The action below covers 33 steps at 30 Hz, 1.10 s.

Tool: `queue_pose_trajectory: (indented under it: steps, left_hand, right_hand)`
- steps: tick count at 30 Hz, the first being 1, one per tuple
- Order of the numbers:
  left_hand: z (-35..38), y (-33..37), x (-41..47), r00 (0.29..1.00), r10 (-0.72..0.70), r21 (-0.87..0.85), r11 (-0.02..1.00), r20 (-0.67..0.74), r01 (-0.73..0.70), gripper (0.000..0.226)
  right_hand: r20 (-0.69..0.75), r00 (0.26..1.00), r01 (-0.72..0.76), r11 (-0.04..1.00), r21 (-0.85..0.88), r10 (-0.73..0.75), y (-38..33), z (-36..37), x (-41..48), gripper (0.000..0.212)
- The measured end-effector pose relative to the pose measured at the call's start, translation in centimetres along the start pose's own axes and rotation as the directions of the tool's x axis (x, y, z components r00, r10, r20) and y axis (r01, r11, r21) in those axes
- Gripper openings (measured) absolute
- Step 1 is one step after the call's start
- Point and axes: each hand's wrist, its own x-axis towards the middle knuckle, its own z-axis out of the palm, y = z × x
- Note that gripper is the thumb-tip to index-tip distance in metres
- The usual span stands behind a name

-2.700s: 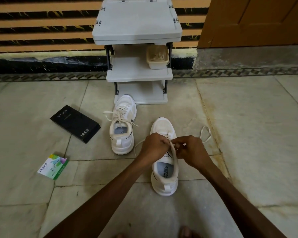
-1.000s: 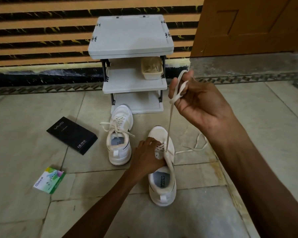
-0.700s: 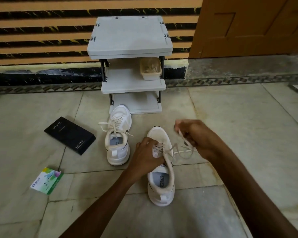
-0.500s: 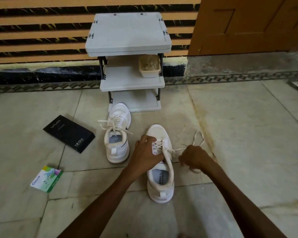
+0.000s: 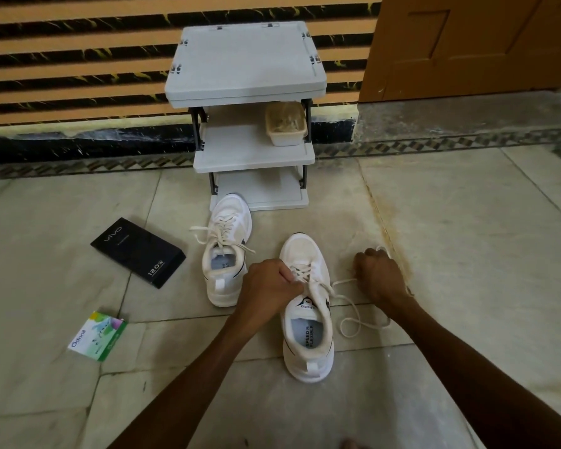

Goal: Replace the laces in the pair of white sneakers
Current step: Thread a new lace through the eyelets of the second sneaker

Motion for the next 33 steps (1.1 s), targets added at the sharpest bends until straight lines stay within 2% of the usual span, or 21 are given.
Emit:
queue_pose_trajectory:
  steps: [2, 4, 6, 8, 11, 13, 15, 18, 29, 33]
  left_hand:
    - [-0.2, 0.0, 0.0, 1.000, -0.007, -0.011, 1.000, 0.030, 0.008, 0.024]
    - [-0.6, -0.3, 0.3, 0.996, -0.025, -0.076, 0.997, 0.087, 0.032, 0.022]
    - [-1.1, -0.7, 0.6, 0.986, -0.063, -0.210, 0.973, 0.152, 0.095, 0.012]
    - [-1.7, -1.0, 0.6, 0.971, -0.095, -0.334, 0.928, 0.219, 0.166, 0.006]
    - [-2.3, -1.2, 0.7, 0.947, -0.121, -0.410, 0.880, 0.296, 0.241, 0.009]
    - [-2.4, -1.1, 0.8, 0.940, -0.132, -0.423, 0.867, 0.315, 0.264, 0.011]
    - [-2.4, -1.0, 0.7, 0.936, -0.137, -0.440, 0.854, 0.324, 0.277, 0.012]
    - [-2.5, -0.9, 0.5, 0.934, -0.143, -0.474, 0.831, 0.327, 0.293, 0.013]
    - [-2.6, -0.4, 0.0, 0.941, -0.159, -0.507, 0.809, 0.300, 0.298, 0.017]
    - [-2.5, -0.6, -0.1, 0.931, -0.178, -0.533, 0.779, 0.318, 0.331, 0.014]
  right_hand:
    - [-0.019, 1.000, -0.014, 1.000, 0.023, 0.015, -0.1, 0.1, 0.1, 0.015]
    - [-0.068, 0.997, -0.028, 0.965, 0.262, 0.048, -0.8, -0.5, 0.2, 0.013]
    - [-0.073, 0.995, -0.019, 0.818, 0.575, 0.074, -2.2, -2.1, 0.0, 0.011]
    - [-0.038, 0.999, 0.039, 0.709, 0.705, -0.018, -4.0, -4.2, -0.8, 0.011]
    - [0.068, 0.963, 0.162, 0.765, 0.623, -0.260, -6.4, -6.2, -2.0, 0.008]
    - [0.118, 0.940, 0.228, 0.848, 0.479, -0.320, -7.4, -6.5, -2.4, 0.012]
    - [0.139, 0.943, 0.227, 0.890, 0.395, -0.302, -8.1, -6.5, -2.4, 0.016]
    - [0.148, 0.954, 0.193, 0.910, 0.367, -0.262, -8.7, -6.1, -2.2, 0.018]
    - [0.119, 0.950, 0.231, 0.907, 0.351, -0.288, -9.3, -5.0, -2.2, 0.023]
    - [0.076, 0.975, 0.164, 0.903, 0.397, -0.210, -9.8, -4.6, -2.7, 0.014]
